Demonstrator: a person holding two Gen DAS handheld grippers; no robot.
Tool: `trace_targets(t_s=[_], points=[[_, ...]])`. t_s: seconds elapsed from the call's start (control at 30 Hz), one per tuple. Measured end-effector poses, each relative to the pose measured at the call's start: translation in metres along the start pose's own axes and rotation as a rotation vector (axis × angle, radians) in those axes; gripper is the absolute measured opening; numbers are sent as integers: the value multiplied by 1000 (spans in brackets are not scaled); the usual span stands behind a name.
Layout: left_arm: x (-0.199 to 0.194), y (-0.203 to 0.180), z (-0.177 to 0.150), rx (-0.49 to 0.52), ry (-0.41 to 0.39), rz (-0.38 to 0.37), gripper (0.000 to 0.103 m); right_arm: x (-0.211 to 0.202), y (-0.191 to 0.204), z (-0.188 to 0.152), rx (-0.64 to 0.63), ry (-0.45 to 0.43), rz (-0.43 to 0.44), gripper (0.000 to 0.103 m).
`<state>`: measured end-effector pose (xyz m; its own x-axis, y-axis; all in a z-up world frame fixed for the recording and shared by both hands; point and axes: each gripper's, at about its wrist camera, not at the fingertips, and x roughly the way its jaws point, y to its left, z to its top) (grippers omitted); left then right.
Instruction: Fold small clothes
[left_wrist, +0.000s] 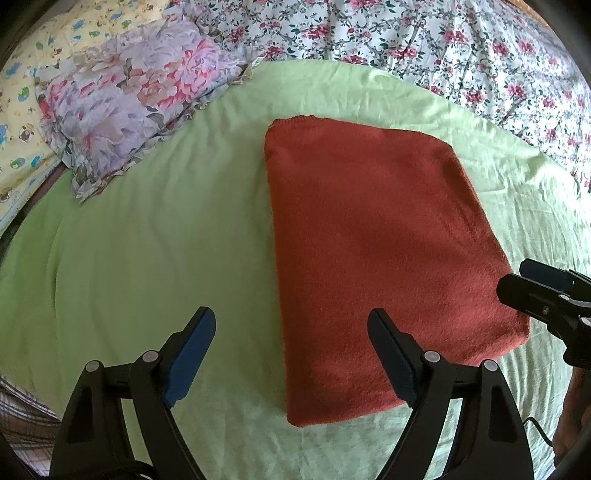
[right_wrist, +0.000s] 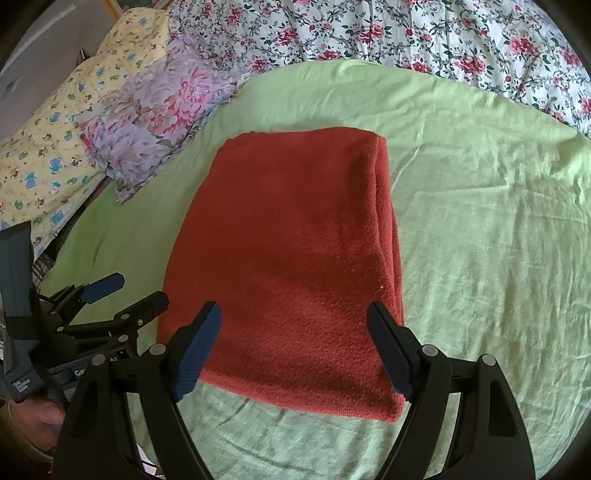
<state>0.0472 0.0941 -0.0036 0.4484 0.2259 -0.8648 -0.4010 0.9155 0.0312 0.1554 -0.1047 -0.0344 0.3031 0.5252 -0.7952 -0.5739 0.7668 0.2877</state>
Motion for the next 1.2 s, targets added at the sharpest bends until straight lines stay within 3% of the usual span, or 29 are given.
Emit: trace_targets(t_s=[1.2], points=[[-8,1,-14,18,-10,-29,83,6,5,-14,31,8,-39,86]])
